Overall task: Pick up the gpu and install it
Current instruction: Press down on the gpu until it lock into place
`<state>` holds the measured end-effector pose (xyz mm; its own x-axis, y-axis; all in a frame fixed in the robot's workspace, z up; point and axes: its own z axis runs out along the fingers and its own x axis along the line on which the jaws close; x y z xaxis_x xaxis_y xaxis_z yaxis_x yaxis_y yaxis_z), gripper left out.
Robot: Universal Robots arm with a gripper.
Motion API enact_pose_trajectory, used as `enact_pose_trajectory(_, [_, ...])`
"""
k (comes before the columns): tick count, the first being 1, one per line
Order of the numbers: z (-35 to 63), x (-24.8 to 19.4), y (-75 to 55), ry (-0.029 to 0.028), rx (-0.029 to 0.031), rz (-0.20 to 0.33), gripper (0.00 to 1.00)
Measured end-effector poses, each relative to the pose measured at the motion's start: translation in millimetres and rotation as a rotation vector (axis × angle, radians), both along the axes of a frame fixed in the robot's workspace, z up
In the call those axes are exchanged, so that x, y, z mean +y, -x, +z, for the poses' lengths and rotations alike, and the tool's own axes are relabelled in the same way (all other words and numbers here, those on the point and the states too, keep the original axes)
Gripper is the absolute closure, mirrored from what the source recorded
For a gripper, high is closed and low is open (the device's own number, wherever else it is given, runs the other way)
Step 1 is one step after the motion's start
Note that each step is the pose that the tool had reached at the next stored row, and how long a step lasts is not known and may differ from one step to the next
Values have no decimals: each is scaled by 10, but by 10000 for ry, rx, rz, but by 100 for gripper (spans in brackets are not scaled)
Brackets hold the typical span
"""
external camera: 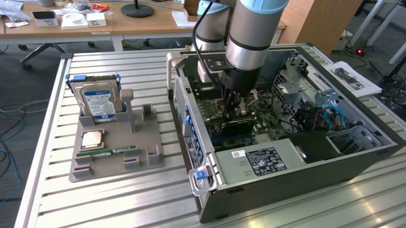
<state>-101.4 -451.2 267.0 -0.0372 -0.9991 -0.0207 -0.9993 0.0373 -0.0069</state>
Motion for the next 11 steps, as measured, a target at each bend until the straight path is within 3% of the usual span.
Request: enact_pose_trajectory(11, [-9,25,1,4,2,1,89])
